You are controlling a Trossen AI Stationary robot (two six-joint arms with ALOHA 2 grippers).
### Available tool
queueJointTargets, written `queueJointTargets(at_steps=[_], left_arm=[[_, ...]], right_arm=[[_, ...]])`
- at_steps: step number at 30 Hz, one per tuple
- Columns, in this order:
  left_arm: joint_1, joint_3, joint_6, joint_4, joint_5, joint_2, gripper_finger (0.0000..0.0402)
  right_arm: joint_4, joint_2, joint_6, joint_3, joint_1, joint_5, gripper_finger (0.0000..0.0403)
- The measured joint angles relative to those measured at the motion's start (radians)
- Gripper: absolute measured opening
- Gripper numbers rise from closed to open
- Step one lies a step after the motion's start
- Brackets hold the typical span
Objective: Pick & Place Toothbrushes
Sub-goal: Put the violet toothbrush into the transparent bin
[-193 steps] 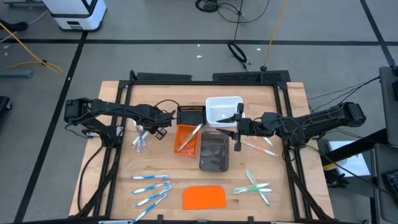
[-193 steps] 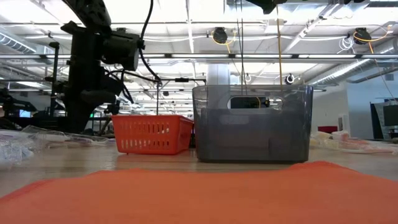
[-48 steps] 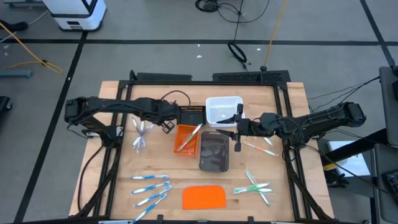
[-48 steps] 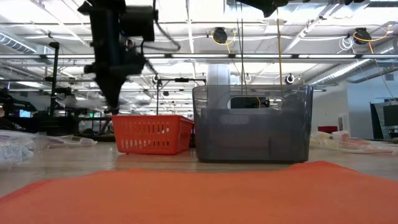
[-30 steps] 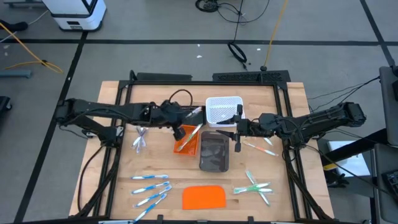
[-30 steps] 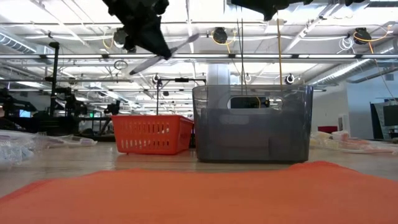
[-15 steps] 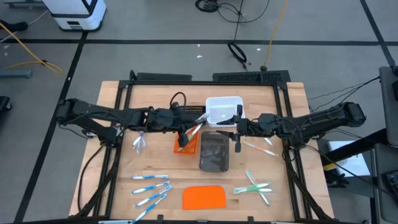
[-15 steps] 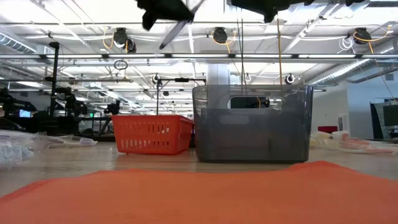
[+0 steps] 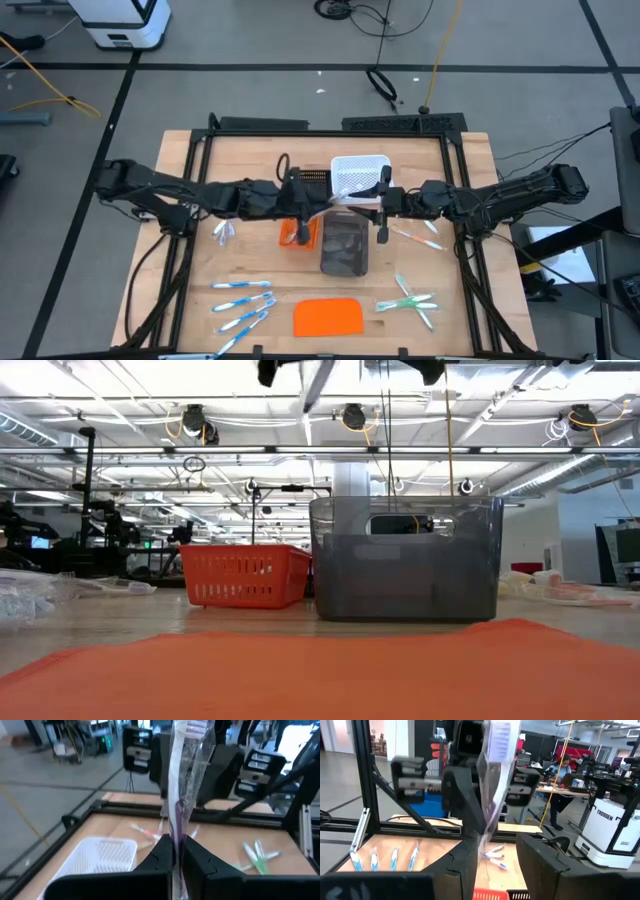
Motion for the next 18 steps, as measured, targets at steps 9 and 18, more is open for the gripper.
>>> queueJointTargets(at_steps=[9,18], left_arm=[[0.006,-0.001,0.044,0.165,0.033,0.103,0.0021],[0.018,-0.001,0.059,0.246,0.054,0.143,0.0022]], right_arm=[[0.004,0.0,0.0,0.0,0.0,-0.001,0.0126],[0.004,0.0,-0.002,0.0,0.0,-0.006,0.0126]])
